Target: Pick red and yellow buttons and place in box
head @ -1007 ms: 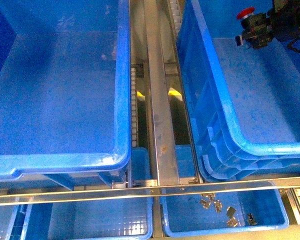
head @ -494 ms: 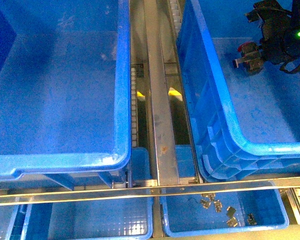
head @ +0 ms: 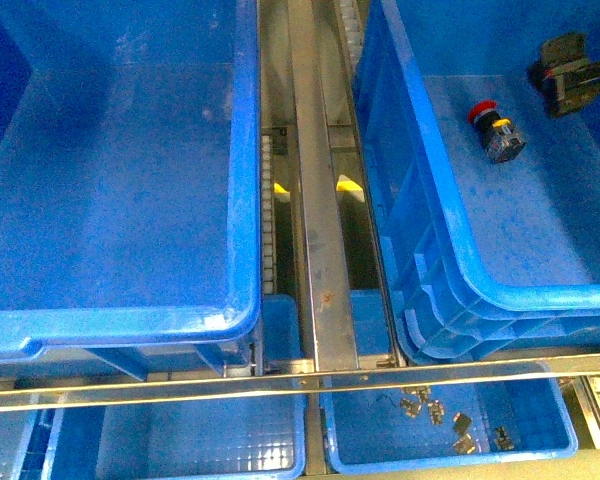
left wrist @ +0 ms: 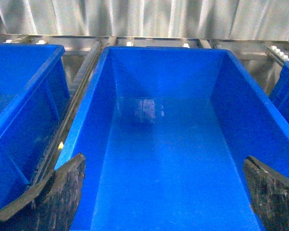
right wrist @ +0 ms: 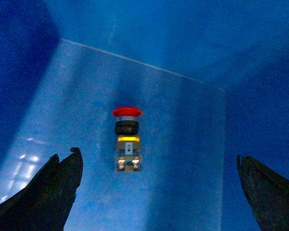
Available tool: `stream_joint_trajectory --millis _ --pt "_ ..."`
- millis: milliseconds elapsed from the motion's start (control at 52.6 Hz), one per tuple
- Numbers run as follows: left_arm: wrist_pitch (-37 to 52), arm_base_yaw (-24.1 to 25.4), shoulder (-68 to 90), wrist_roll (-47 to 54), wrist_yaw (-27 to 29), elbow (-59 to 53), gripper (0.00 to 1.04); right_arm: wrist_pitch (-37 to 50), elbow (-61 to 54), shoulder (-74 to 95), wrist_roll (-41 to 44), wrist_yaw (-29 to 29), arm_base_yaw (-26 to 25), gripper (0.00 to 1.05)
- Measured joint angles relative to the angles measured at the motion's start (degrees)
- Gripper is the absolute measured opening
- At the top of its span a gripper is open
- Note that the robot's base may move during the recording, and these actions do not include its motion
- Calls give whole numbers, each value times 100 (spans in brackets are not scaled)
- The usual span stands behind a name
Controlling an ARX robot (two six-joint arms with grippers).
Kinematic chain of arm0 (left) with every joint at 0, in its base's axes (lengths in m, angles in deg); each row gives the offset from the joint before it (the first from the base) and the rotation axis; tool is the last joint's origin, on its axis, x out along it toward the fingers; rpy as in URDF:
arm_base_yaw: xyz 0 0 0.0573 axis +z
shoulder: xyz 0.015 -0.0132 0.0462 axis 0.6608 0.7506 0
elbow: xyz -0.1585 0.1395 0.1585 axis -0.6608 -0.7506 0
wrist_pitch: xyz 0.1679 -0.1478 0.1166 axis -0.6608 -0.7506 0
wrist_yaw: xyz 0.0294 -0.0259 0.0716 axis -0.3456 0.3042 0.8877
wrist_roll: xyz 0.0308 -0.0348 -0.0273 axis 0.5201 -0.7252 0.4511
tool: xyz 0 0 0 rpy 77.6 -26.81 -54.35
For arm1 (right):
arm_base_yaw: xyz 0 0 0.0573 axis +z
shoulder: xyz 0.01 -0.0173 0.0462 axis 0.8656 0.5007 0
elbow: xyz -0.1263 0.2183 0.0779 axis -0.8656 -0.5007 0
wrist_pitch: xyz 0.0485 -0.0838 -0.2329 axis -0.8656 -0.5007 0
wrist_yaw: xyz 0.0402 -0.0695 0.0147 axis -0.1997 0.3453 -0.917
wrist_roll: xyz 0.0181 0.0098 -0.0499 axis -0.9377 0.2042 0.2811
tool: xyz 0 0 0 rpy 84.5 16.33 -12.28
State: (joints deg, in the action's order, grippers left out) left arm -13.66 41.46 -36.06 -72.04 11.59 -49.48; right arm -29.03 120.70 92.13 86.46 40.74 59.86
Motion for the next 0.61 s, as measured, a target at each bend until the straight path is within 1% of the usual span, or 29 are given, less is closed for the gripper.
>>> stream_joint_trajectory --millis 76,133,209,304,380,399,418,437,456,494,513,570,589,608 --pt "0 0 0 -2 0 0 97 52 -1032 -1054 -46 -393 -4 99" --pt "0 0 0 0 0 0 97 -216 -2188 -2201 -223 -708 -2 99" --pt "0 0 0 -2 2 0 97 -817 -3331 -3563 -688 -804 -46 99" --pt "0 0 0 0 0 0 97 -1613 -3974 -4874 -1226 -715 -105 99" --pt "0 0 0 0 0 -2 97 -1718 -4081 -5414 -1434 -710 -118 99" --pt "0 0 0 0 -2 0 97 -1648 -4087 -5458 -1495 -640 -116 98" --pt "0 0 0 0 -2 0 97 -1272 -4179 -5394 -1598 -450 -90 96" --pt "0 0 0 -2 0 0 97 -675 -4336 -5283 -1633 -195 -59 92" --pt "0 0 0 0 0 -2 97 310 -4627 -5136 -1687 140 -28 87" --pt "0 0 0 0 2 0 97 1241 -4951 -5023 -1744 365 -20 80" --pt "0 0 0 -2 2 0 97 1335 -4988 -5010 -1749 380 -22 79" --pt "0 0 0 -2 4 0 97 2103 -5327 -5049 -1808 431 -15 68" --pt "-2 0 0 0 7 0 97 2159 -5351 -5093 -1805 428 -15 67" --pt "-2 0 0 -2 4 0 97 2214 -5366 -5226 -1816 428 -11 62"
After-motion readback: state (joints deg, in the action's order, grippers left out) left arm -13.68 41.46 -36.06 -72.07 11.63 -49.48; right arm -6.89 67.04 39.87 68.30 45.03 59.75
